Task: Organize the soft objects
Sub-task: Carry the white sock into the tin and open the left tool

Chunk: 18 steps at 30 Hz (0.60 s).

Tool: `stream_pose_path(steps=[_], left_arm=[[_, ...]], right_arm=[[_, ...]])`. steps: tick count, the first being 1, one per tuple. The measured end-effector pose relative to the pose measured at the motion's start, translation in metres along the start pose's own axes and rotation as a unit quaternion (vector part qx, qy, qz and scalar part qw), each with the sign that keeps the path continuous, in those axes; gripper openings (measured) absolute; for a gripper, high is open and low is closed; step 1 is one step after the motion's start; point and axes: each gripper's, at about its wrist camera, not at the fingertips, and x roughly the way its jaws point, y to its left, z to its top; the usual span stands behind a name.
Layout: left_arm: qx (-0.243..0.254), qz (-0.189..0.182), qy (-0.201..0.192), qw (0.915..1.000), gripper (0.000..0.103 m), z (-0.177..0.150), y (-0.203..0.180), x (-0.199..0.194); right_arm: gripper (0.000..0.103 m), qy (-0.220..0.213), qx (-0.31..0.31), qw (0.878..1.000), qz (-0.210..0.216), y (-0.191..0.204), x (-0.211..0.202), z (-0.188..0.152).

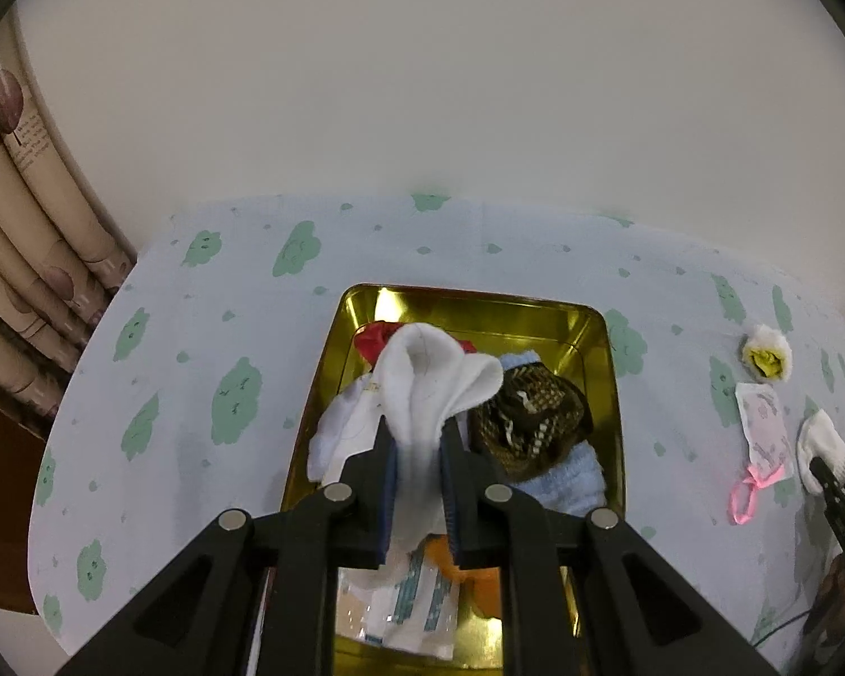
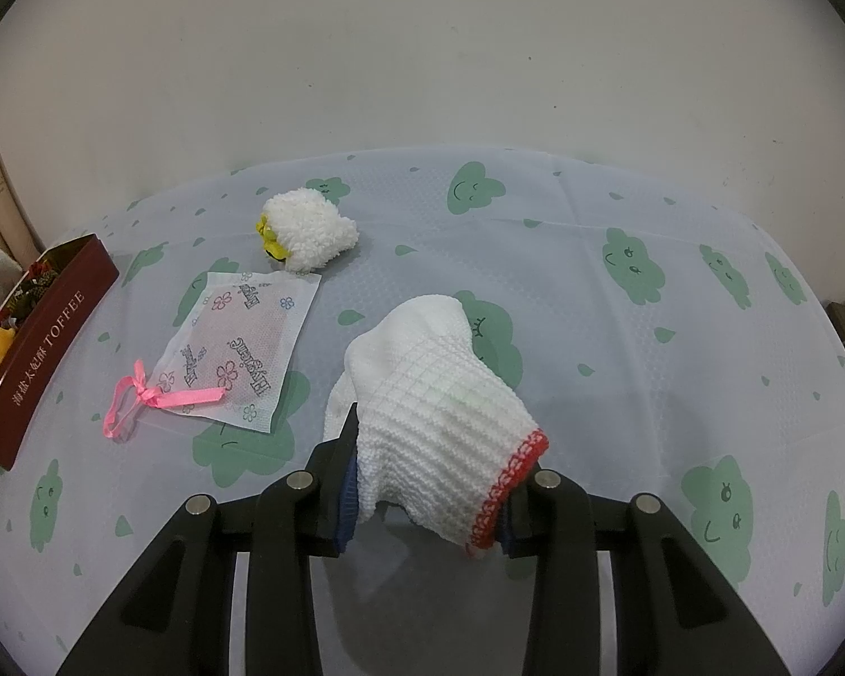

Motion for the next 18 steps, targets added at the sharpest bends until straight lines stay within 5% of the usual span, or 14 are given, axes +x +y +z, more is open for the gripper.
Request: stream_pose_path(steps=[9,13,18], left_arm=[[-0.001,0.014,0.011,0.9998,0.018,0.007,-0.002,0.021],[0.002,0.001,0.02,0.9998,0.038,0.006,-0.002,0.025],[0.02,-0.018,0.013,0.9996,0.039,0.005,-0.007,0.019]], right_arm=[[0.037,0.001,0.002,1.0,0.002,0.0,0.0,0.0],[0.037,0.001,0.003,1.0,0.003,0.0,0.0,0.0],[0.038,0.001,0.002,1.0,0.002,0.0,0.001,0.0]])
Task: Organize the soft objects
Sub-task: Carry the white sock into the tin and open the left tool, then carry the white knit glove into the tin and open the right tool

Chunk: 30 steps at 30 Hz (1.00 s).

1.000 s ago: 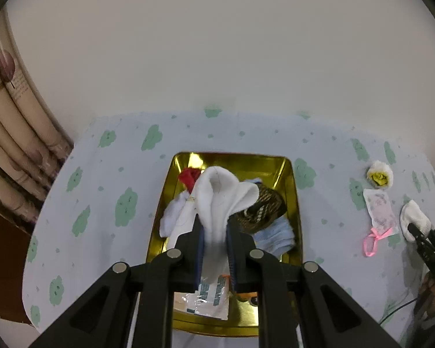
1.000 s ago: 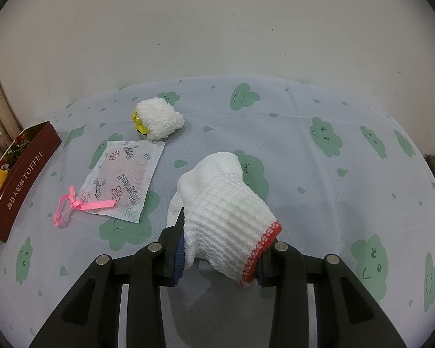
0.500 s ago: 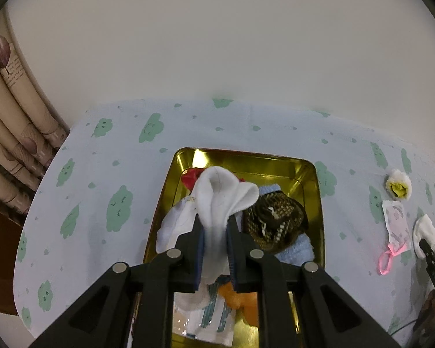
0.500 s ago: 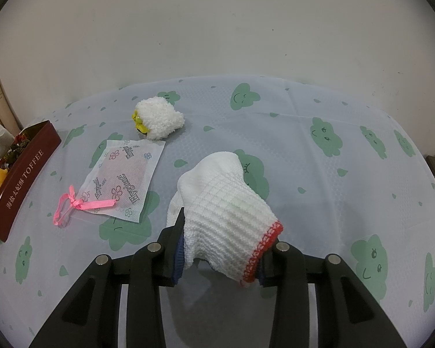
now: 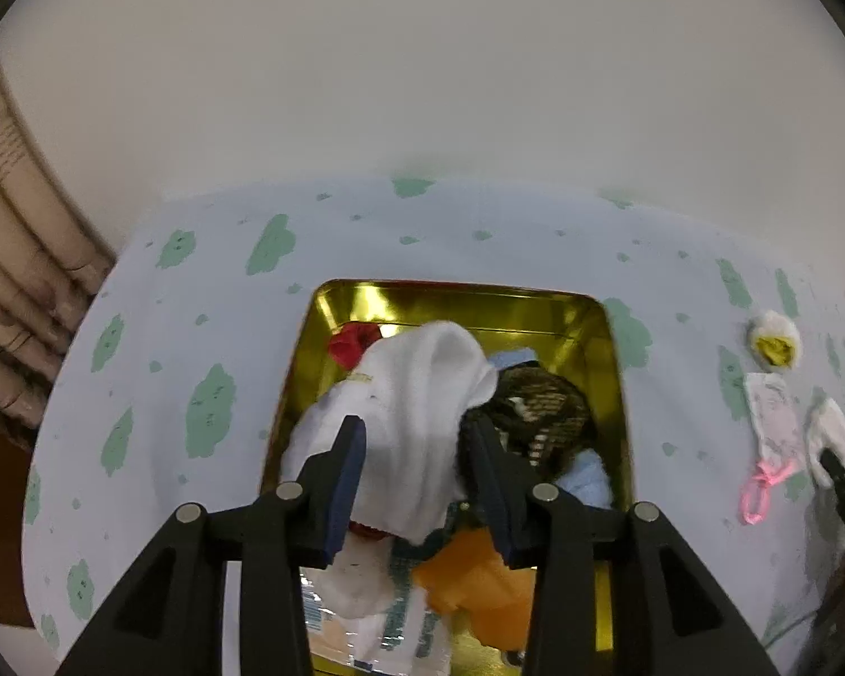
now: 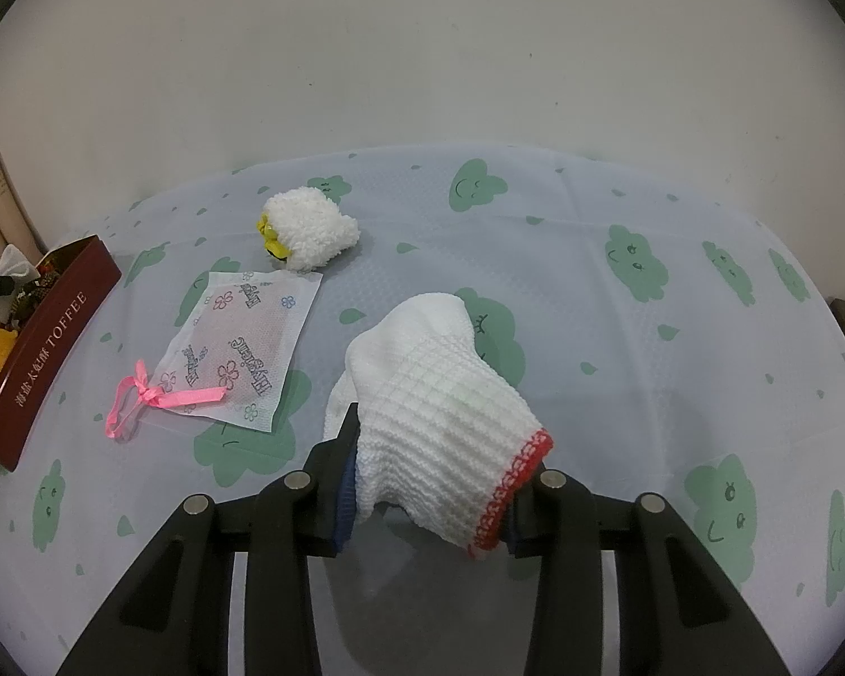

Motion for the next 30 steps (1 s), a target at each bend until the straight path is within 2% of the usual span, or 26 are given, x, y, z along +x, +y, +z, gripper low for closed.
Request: stream_pose_path(steps=[3,7,11,17,21,25,30], left_arm=[[-0.007,-0.024,-0.008,0.9997,0.039,0.002,0.001,-0.011],[-0.009,-0.026,-0.025,0.9993,0.039,0.002,0.001,-0.031],[-0.002,-0.006,-0.053,0.9986,0.039,-0.009,0.001,-0.057],[0.023,0.043,-0.077,0.9958,0.039,-0.036,0.007,-0.082],[0.004,0.044,-0.078,0.996,0.039,-0.056,0.027,-0.085],[-0.014,0.068,-0.075,0.9947,0.039,-0.075,0.044,-0.077],[-0.055,0.057,-0.064,0.9948,0.039,-0.09,0.07,-0.066]], right_arm=[[0.038,0.0,0.0,1.0,0.001,0.0,0.0,0.0],[0.038,0.0,0.001,1.0,0.001,0.0,0.0,0.0],[0.038,0.001,0.003,1.0,0.004,-0.002,0.001,0.001],[0.038,0.003,0.019,1.0,0.019,-0.008,0.002,-0.001],[0.035,-0.001,0.002,1.0,-0.001,0.001,0.0,-0.002],[0.033,-0.002,-0.012,1.0,-0.015,0.004,-0.001,0.0],[0.032,0.003,-0.017,0.999,-0.035,0.009,-0.002,0.0]])
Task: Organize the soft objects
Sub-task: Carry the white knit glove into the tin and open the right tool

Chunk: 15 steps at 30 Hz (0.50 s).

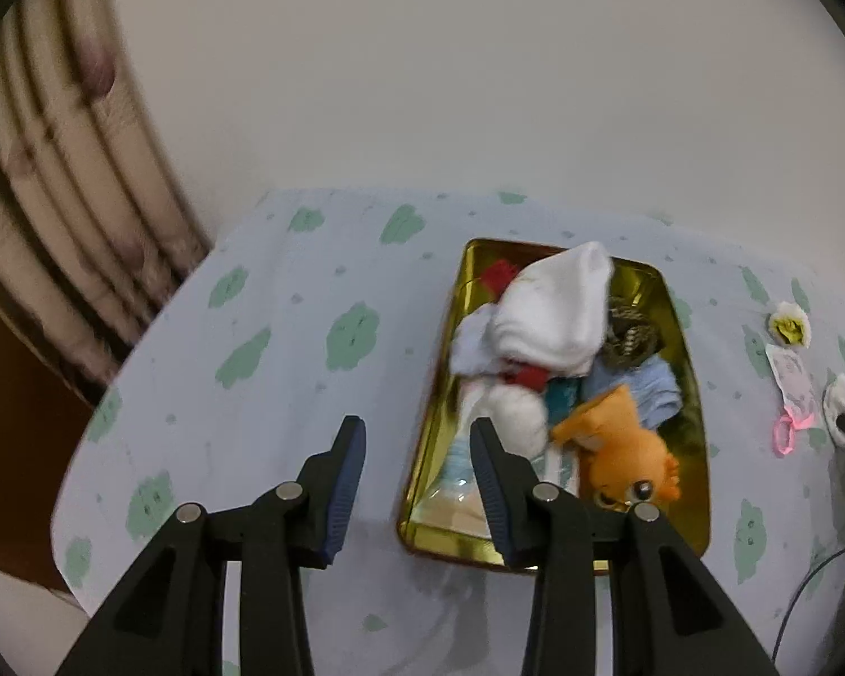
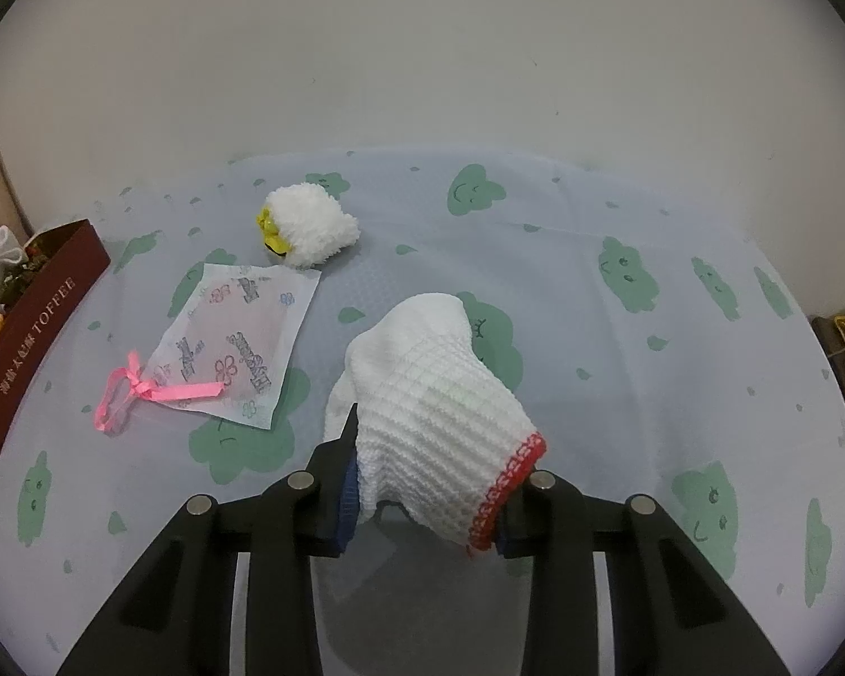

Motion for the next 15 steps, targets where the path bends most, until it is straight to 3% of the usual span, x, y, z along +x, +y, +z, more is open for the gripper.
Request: stream_pose_path(steps=[3,7,15], left_arm=[[-0.027,0.009,0.001,0.9996,0.039,-0.009,0.017,0.006],[-0.024,0.044,-0.015,0.9987,0.039,-0.02,0.026,0.007],[-0.06,0.045,-0.035,0.9966,0.039,-0.029,0.047,0.004]], right_arm=[[0.031,0.004,0.004,1.0,-0.009,0.001,-0.001,0.001],[0.03,0.007,-0.003,1.0,-0.016,0.009,-0.008,0.003],[0.03,-0.02,-0.013,1.0,0.006,0.044,-0.045,0.024]])
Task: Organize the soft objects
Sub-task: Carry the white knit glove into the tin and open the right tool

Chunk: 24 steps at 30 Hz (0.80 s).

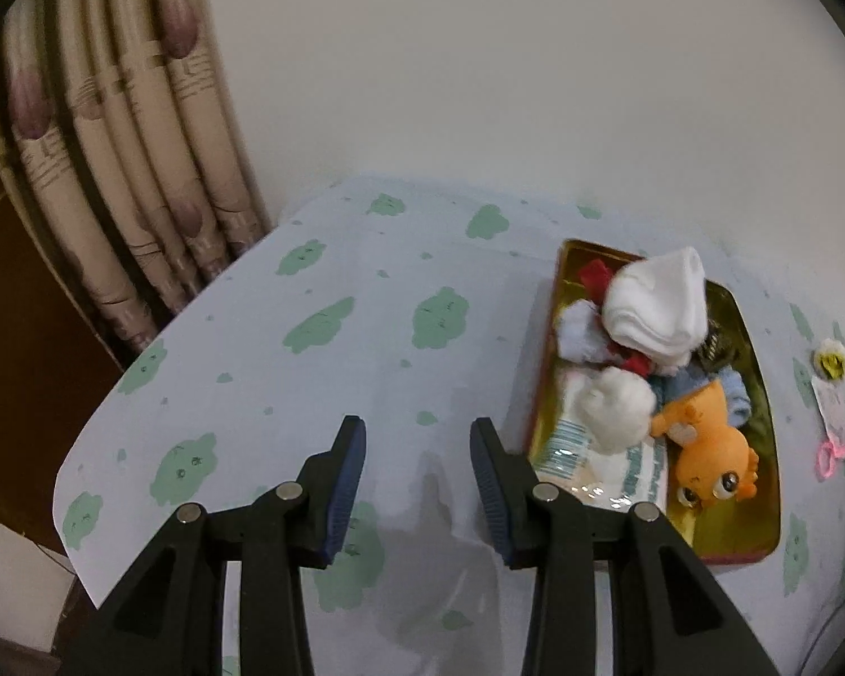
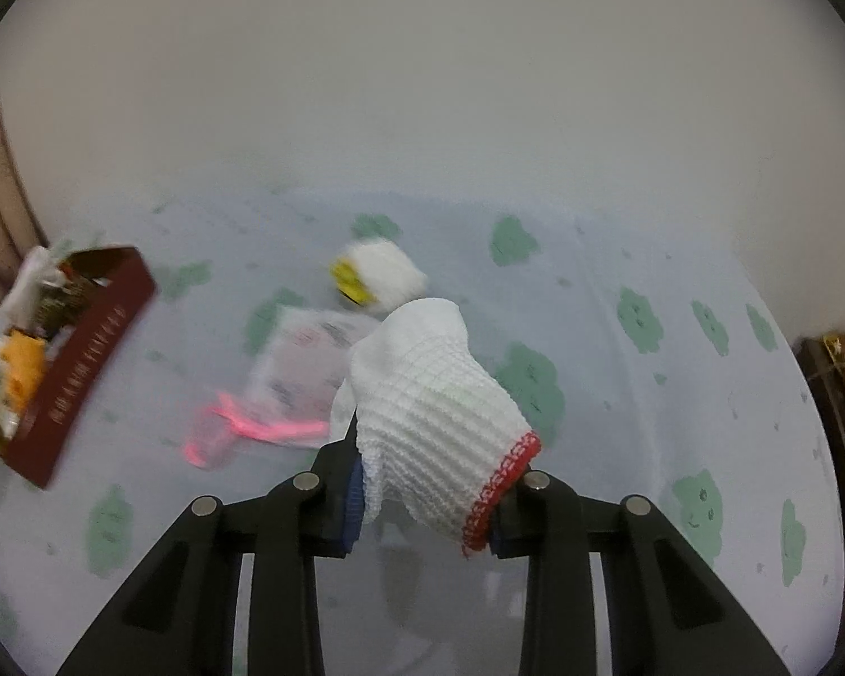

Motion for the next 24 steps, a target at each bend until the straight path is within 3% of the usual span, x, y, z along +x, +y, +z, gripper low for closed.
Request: stream_pose_path(steps=[8,13,17,24], left_arm=[[-0.041,0.004,0.004,0.9992,0.039,-0.002,0.025,0.002],[-0.07,0.024,0.005,0.9972,0.039,-0.001,0.038,0.006],[-0.09,0.019,-0.006,0.9958,0.039,0.0,0.046,0.002],[-0.11,0.014,-0.007,0.9938,0.039,0.001,0.054,0.002]], right_arm=[[0.03,-0.024,-0.058,0.993,0.098,0.101,-0.03,0.031],[0.03,-0.018,-0.111,0.981,0.158,0.177,-0.034,0.035],[0.03,-0.01,-0.155,0.967,0.203,0.237,-0.035,0.031],[0.03,0.016,-0.219,0.947,0.234,0.308,-0.024,0.013]])
